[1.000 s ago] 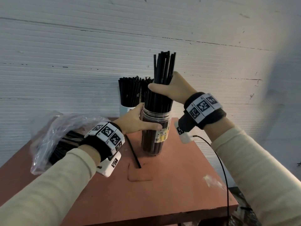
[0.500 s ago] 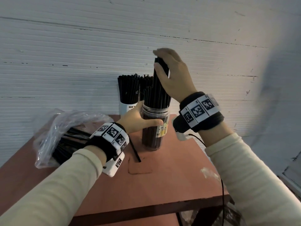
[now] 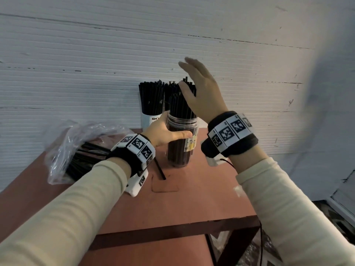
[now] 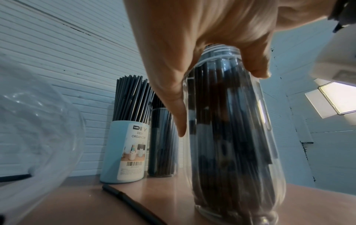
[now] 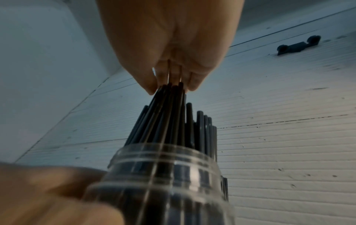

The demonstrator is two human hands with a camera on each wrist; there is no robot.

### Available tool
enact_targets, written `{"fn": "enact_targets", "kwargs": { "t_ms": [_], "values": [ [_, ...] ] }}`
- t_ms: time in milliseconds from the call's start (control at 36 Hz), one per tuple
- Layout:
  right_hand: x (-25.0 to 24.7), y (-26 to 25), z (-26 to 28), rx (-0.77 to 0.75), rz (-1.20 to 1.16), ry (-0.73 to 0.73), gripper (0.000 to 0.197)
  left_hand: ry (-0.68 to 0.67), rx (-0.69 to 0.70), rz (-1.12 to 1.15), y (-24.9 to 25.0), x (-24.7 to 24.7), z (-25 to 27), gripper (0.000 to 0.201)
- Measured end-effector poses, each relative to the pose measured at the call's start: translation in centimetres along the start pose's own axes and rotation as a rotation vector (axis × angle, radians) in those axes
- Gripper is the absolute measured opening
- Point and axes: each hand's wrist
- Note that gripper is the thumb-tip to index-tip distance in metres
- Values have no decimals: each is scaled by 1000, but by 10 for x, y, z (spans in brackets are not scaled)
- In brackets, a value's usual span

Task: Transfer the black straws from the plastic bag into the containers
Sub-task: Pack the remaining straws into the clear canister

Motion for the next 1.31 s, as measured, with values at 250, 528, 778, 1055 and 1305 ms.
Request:
{"fn": "enact_targets", "kwargs": {
  "t_ms": [250, 528, 778, 1055, 1305],
  "values": [
    [20, 8, 30, 28, -21, 22, 27, 16, -10, 20, -3, 2, -1, 81],
    [14, -6, 33, 40, 68, 2, 36, 14, 5, 38, 3, 2, 2, 68],
    [19, 0, 39, 57, 50, -22, 34, 42, -53, 107, 6, 10, 7, 91],
    [5, -20, 32, 30, -44, 93, 35, 16, -103, 87, 9, -10, 16, 117],
    [48, -55, 68, 160, -146, -270, 10, 488, 87, -325, 9, -106, 70, 20]
  ]
}}
Point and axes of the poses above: each hand's wrist, its own z-axis away from the middle knuckle, its own x-axis out of the palm, y = z × x, and after that the axes turned 14 degrees about x, right-handed
